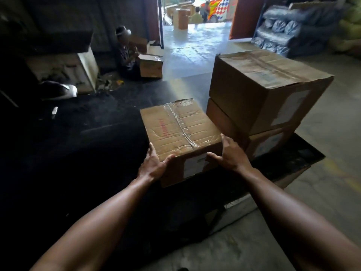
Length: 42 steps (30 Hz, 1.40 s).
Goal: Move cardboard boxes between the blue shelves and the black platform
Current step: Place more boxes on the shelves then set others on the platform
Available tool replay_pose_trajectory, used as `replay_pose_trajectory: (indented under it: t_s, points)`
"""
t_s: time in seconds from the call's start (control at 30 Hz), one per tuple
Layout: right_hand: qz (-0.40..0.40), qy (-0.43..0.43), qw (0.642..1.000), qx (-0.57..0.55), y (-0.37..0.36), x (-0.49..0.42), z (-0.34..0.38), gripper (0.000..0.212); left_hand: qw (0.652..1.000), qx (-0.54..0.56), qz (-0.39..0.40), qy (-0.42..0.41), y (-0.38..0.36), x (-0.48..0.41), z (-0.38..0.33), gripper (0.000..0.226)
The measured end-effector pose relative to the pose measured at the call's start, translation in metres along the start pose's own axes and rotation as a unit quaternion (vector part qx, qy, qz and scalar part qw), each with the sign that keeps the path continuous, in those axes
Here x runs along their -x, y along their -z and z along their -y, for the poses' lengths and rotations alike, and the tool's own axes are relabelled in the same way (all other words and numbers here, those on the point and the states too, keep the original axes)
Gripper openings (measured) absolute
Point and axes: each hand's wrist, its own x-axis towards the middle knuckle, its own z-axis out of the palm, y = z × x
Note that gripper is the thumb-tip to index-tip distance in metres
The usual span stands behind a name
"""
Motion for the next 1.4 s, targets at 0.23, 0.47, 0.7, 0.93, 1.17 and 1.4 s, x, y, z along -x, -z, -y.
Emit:
replay_pose_trajectory:
  t_s: [0.23,0.47,0.7,0.93,1.17,1.4]
  points:
    - [0.031,-0.01,0.998,-0.053,-0.018,-0.074,-0.009,0.108,0.99,0.109,-0.079,0.044,-0.032,-0.03,-0.007,0.119]
    - [0.061,-0.033,0.979,-0.192,-0.037,-0.129,-0.013,0.123,0.993,0.068,-0.093,0.019,-0.02,-0.072,0.007,0.121]
    - [0.065,-0.007,0.928,-0.367,-0.051,-0.176,-0.027,0.113,0.993,0.038,-0.106,0.022,-0.015,-0.11,0.003,0.118]
    - [0.051,-0.008,0.893,-0.447,-0.065,-0.207,-0.029,0.109,0.99,0.01,-0.135,0.025,-0.014,-0.14,0.0,0.109]
    - [0.047,-0.032,0.887,-0.459,-0.067,-0.216,-0.023,0.11,0.99,0.04,-0.139,0.002,-0.013,-0.16,0.011,0.107]
    - [0.014,-0.079,0.892,-0.445,-0.069,-0.195,-0.006,0.111,0.986,0.137,-0.082,-0.056,-0.001,-0.185,0.032,0.097]
